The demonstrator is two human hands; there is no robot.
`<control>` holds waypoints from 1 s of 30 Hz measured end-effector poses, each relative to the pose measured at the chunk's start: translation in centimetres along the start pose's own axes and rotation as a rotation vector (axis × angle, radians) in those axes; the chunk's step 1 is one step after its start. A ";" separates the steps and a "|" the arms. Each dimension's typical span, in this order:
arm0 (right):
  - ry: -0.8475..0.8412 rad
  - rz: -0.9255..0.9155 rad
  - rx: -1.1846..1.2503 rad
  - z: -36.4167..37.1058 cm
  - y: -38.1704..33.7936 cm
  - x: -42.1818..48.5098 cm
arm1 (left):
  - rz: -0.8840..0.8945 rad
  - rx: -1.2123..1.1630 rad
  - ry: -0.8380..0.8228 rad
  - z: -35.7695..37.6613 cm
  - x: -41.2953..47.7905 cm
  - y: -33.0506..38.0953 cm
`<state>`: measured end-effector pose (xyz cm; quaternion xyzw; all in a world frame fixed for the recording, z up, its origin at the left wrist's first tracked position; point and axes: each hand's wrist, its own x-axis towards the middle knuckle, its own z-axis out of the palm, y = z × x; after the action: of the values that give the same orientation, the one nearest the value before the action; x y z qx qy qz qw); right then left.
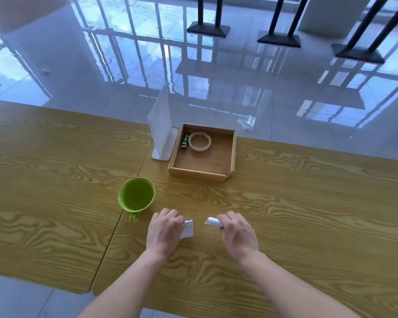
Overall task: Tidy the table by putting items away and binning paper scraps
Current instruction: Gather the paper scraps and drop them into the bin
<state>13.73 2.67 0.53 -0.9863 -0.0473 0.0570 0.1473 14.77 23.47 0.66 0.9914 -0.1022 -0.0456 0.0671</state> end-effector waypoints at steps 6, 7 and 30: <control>0.058 0.092 0.038 -1.4 1.8 -1.0 | 0.080 -0.049 0.022 -1.7 0.9 2.6; 0.068 0.105 0.037 -1.6 2.1 -1.3 | 0.093 -0.068 0.025 -1.8 1.2 3.1; 0.296 0.582 0.115 -6.9 16.8 -16.6 | 0.588 -0.118 0.010 -1.9 1.2 24.5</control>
<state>-0.48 -17.15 3.76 -0.9461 0.2616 -0.0445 0.1857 11.28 -0.34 5.92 0.9139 -0.3818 -0.0250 0.1356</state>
